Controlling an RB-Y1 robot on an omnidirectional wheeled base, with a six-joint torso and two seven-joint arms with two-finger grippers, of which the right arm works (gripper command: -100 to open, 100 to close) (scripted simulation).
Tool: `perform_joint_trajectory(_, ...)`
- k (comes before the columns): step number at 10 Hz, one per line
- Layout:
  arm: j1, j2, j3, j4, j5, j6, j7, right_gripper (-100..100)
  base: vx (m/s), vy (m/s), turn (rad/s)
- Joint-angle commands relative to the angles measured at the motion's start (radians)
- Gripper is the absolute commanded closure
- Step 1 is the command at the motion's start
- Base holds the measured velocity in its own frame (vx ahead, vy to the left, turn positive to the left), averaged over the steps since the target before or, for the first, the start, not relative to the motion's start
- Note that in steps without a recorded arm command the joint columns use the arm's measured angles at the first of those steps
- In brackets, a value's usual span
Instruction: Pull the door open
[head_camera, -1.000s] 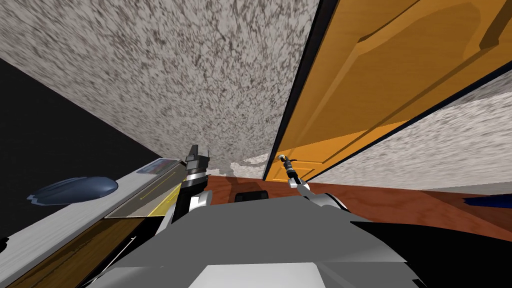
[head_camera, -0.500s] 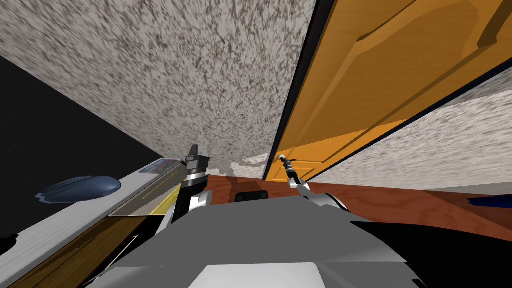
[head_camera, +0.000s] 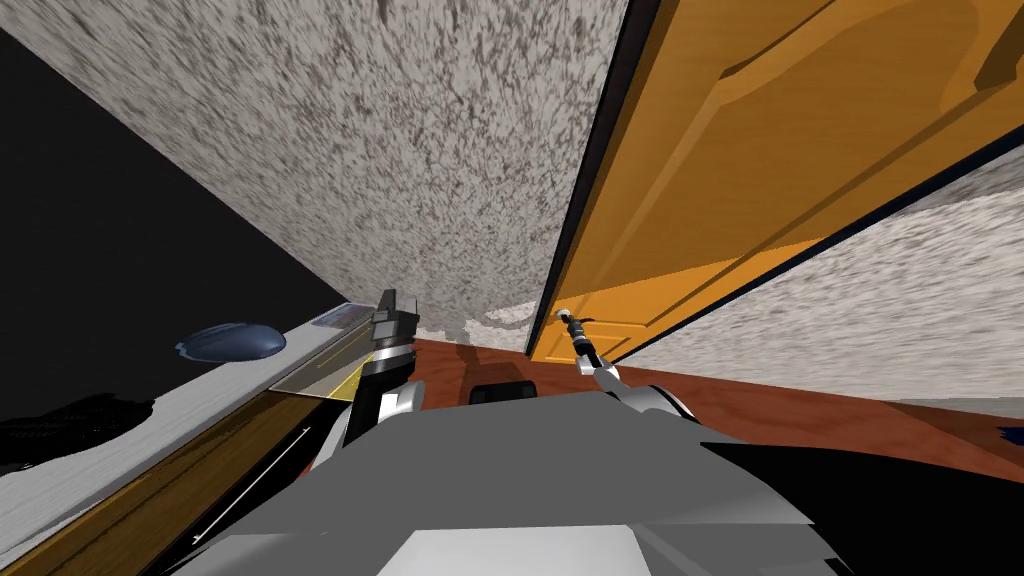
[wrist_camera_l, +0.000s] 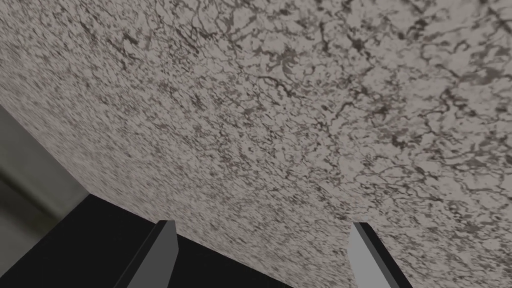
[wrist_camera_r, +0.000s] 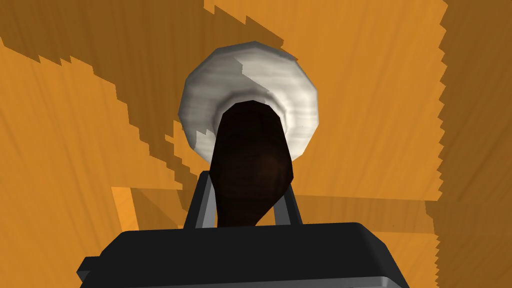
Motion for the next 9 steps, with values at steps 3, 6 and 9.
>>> perform_joint_trajectory(3,0.001,0.004,0.002,-0.005,0.001,0.007,0.004,100,-0.217,-0.096,0.193)
perform_joint_trajectory(6,-0.002,0.005,0.000,-0.008,0.000,0.014,0.008,100,-0.221,-0.101,0.231)
perform_joint_trajectory(9,-0.003,0.005,-0.001,-0.009,0.000,0.018,0.010,100,-0.229,-0.109,0.164)
